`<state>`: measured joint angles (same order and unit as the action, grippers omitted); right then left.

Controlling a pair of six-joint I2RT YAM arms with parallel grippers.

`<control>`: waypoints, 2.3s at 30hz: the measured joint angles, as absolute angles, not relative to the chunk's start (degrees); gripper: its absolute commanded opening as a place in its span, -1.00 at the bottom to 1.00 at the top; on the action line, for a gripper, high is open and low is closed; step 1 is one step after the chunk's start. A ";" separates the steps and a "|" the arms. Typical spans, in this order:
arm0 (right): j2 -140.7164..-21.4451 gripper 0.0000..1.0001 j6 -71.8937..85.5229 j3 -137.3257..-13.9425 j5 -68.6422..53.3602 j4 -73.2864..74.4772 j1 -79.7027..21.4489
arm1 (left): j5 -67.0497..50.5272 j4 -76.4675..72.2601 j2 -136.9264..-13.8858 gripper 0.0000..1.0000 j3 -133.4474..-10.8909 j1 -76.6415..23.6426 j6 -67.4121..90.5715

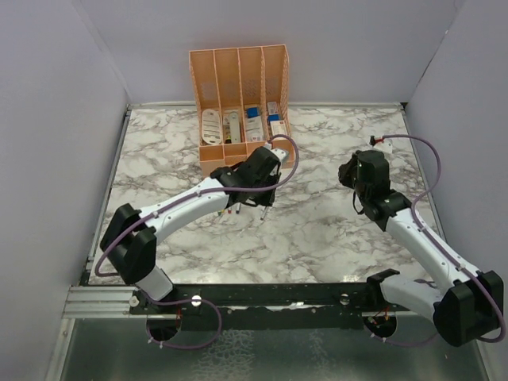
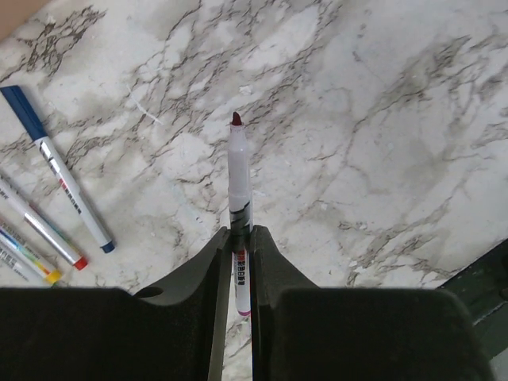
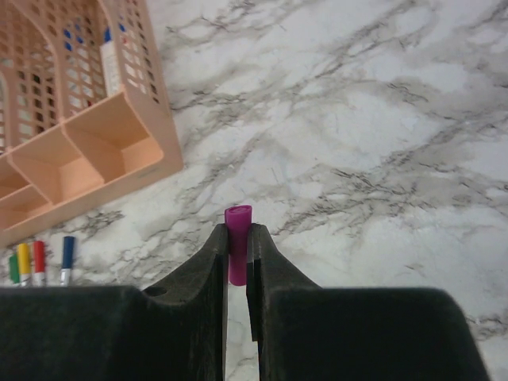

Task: Insert the pens into the pen caps

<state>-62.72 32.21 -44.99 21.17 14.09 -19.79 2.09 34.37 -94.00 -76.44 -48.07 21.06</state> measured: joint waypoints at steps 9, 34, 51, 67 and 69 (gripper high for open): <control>-56.86 -0.97 28.97 -41.60 8.36 0.64 -19.75 | -6.70 0.95 -80.64 -1.00 -53.28 -48.07 23.29; -49.01 -0.97 27.35 -31.44 -21.23 -22.92 -19.75 | -22.92 -33.89 -79.96 -1.00 -43.86 -48.07 28.21; -48.60 -0.98 27.29 -30.52 -27.22 -31.62 -19.75 | -27.99 -35.55 -82.74 -1.00 -46.24 -48.07 31.05; -49.19 -0.98 27.09 -30.30 -27.99 -31.73 -19.75 | -29.08 -36.71 -84.16 -1.00 -47.40 -48.07 31.77; -49.19 -0.98 26.98 -30.30 -27.99 -31.70 -19.75 | -29.08 -36.80 -84.16 -1.00 -47.40 -48.07 31.79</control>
<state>-49.19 26.98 -30.30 -27.99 -31.70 -19.75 -29.08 -36.80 -84.16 -47.40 -48.07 31.79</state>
